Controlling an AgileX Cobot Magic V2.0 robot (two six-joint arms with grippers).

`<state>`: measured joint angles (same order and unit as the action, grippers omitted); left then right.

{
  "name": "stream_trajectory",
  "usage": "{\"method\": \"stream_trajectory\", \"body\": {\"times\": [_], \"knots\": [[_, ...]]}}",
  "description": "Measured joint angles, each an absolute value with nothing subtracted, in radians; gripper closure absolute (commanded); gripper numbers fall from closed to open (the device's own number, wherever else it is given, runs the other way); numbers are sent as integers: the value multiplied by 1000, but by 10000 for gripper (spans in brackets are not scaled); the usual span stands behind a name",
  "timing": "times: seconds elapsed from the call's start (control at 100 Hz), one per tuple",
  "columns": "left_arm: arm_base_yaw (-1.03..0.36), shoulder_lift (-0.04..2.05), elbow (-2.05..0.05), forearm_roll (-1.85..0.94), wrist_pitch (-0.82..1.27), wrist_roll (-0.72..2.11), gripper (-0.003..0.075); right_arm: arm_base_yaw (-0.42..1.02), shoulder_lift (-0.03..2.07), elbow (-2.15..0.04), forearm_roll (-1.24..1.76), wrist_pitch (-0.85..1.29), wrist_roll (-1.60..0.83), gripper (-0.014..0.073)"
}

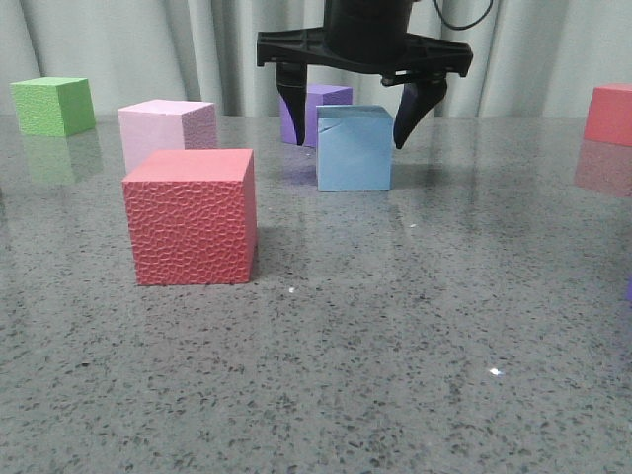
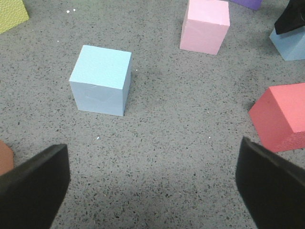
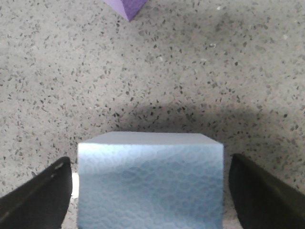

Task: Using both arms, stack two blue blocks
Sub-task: 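Lower the light blue cube onto the table and open the right gripper, then raise the open right gripper away from the placed cube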

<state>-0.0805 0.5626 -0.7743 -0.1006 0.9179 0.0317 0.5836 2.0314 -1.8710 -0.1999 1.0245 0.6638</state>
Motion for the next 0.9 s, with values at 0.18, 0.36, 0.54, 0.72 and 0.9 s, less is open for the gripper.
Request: {"method": "stream_trajectory", "body": {"times": [0.18,0.36,0.54,0.72,0.9], "knots": [[-80,563,-774,-101,918,32,47,584,2031,-1871,-199,1024,664,-62],[-80,563,-774,-101,918,32,47,584,2009,-1871,-198,1026,655,-62],[-80,563,-774,-101,918,32,47,584,1943,-1871,-198,1034,627,-62],[-80,563,-774,-101,918,32,47,584,1864,-1871,-198,1036,578,-62],[-80,563,-774,-101,918,32,47,568,1801,-1871,-198,1043,516,-62]]}}
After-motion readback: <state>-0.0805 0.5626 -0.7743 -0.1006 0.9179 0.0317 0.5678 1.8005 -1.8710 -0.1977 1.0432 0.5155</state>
